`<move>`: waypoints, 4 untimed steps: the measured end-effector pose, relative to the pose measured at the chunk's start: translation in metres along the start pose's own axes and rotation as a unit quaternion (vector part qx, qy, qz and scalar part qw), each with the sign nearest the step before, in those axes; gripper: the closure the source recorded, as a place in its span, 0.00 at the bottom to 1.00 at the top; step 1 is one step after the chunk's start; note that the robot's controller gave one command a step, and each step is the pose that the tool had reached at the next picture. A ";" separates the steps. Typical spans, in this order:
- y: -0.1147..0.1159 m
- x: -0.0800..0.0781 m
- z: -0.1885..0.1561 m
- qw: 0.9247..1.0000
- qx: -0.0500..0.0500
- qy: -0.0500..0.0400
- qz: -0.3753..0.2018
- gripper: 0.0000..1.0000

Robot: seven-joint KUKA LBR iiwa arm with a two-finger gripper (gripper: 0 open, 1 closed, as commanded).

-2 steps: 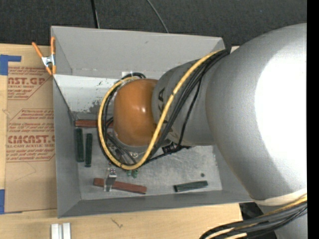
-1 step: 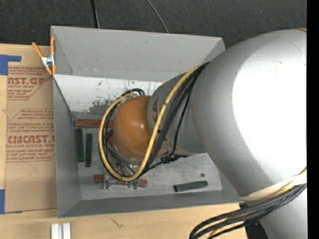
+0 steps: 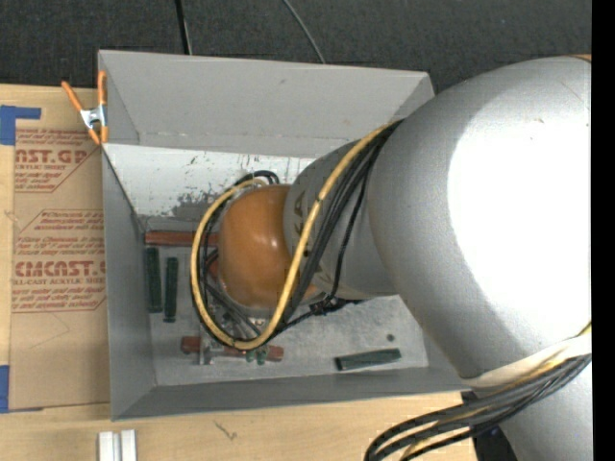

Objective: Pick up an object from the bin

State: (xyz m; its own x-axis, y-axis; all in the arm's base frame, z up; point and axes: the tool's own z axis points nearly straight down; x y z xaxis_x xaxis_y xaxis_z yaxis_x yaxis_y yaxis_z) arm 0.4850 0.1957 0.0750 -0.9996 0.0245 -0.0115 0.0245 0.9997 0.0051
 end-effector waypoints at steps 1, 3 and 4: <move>0.007 -0.005 -0.029 1.000 0.003 0.008 -0.003 1.00; 0.008 -0.010 -0.113 1.000 0.003 0.008 -0.020 1.00; 0.008 -0.010 -0.144 0.999 0.002 0.004 -0.050 1.00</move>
Offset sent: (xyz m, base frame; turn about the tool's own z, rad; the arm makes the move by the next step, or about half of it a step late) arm 0.0077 0.0072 0.0670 -0.0541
